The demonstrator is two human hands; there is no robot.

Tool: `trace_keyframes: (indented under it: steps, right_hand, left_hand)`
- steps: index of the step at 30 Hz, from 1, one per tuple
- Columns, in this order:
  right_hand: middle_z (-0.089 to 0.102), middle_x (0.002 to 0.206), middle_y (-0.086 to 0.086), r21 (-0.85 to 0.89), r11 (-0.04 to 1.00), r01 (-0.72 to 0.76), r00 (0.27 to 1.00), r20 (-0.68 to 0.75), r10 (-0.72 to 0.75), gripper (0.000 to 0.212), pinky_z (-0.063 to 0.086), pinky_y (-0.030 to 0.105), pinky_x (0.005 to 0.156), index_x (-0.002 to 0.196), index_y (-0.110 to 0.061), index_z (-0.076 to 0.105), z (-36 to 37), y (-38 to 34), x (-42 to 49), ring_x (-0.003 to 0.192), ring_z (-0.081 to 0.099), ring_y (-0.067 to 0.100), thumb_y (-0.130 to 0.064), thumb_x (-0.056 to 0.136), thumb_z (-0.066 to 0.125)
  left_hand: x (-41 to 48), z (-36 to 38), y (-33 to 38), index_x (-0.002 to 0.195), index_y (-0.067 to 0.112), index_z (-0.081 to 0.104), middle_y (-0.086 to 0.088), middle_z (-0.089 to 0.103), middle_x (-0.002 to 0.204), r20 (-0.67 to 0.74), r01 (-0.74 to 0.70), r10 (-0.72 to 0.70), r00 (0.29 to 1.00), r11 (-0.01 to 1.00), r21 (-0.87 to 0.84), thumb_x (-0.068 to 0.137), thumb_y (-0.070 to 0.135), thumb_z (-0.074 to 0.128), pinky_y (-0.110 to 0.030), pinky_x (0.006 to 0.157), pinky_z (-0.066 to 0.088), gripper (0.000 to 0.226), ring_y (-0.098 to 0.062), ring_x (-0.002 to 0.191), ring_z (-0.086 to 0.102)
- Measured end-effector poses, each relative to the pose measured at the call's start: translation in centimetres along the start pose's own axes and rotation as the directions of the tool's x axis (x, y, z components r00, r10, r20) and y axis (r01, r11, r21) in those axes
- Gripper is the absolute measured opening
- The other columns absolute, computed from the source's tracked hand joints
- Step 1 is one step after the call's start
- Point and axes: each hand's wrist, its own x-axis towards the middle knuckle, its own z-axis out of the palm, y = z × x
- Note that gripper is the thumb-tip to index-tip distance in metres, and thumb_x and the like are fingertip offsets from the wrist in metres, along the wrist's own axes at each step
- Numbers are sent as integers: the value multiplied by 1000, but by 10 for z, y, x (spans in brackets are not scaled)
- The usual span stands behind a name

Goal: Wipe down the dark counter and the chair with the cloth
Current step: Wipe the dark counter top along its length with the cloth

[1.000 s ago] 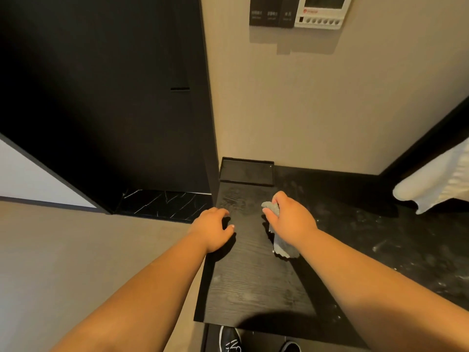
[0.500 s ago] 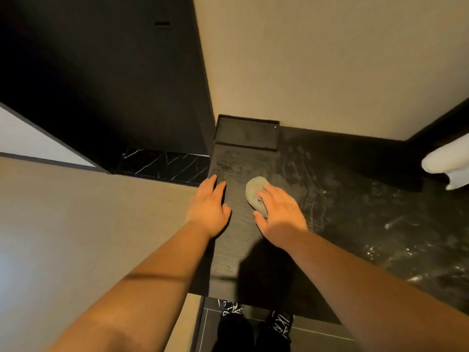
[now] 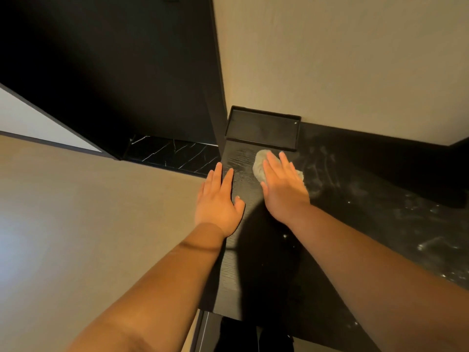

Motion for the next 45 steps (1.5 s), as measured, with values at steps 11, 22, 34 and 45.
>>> trace_keyframes:
  steps: [11,22,34,45]
  right_hand:
    - [17,170,-1,40,944,327,935,128,-330,59,12,46,128,162,-25,25,3,-11,0,158,8,23,-35,106,40]
    - [39,161,3,-10,984,178,984,8,-178,56,36,44,119,155,-20,41,-6,-5,48,145,38,27,-31,101,54]
    - [29,166,5,-9,946,324,944,61,-323,59,28,46,123,158,-17,33,6,-29,62,154,22,28,-32,104,49]
    - [40,161,1,-18,996,88,996,-11,-88,61,41,44,112,153,-21,41,-2,-24,47,143,39,27,-26,97,64]
  left_hand:
    - [2,6,-1,163,22,34,-9,20,174,-70,8,-12,997,999,-51,92,50,49,-47,113,41,78,-29,147,42]
    - [3,9,-4,164,23,31,-8,19,174,-57,41,-42,998,999,-30,92,52,50,-45,115,40,80,-26,148,38]
    - [4,8,-4,165,26,24,-5,20,174,-56,25,-27,998,999,-38,95,62,49,-44,117,38,82,-24,151,35]
    - [3,7,-2,166,19,22,-4,16,175,-18,66,-66,998,997,-40,89,56,51,-43,118,37,90,-24,151,35]
